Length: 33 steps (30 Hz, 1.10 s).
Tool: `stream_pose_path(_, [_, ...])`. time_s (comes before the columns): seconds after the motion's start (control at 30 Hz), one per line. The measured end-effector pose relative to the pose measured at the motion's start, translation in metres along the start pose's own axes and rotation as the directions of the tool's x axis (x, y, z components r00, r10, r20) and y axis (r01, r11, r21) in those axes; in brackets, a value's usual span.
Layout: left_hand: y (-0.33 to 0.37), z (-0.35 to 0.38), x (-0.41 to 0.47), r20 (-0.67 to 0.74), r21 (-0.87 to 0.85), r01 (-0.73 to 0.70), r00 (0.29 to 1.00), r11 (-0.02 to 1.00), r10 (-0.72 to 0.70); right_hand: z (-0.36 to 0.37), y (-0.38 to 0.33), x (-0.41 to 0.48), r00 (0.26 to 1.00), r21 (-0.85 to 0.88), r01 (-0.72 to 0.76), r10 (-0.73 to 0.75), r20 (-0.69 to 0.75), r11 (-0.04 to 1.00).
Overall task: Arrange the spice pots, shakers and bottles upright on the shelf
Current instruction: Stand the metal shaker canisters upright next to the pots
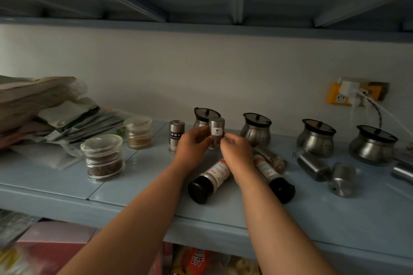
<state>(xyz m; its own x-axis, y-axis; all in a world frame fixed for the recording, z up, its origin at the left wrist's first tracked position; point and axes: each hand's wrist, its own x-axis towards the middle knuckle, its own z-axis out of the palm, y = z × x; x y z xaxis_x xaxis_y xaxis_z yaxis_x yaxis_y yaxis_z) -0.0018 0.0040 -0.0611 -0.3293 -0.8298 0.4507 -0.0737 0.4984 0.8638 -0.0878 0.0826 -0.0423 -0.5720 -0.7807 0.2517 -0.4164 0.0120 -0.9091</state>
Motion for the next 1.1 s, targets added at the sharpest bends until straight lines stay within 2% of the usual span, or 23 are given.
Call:
stream_pose_path(0.23, [-0.005,0.000,-0.001,0.071,0.081,0.046,0.996,0.996,-0.052,-0.002,0.002,0.000,0.998,0.007,-0.066,0.066,-0.020,0.998])
stream_pose_path(0.4, [-0.004,-0.001,-0.003,0.091,0.151,0.020,0.995,0.988,-0.034,-0.004,-0.002,-0.004,0.995,0.019,-0.102,0.102,-0.017,0.995])
stream_pose_path(0.7, [0.002,0.001,-0.005,0.041,0.207,0.032,0.998,0.978,-0.042,-0.003,-0.009,-0.007,0.994,0.033,-0.111,0.110,0.025,0.993])
stream_pose_path(1.1, [0.005,-0.002,-0.009,0.042,0.217,0.069,0.996,0.974,-0.080,0.000,-0.003,-0.003,0.993,0.064,-0.115,0.116,-0.008,0.991])
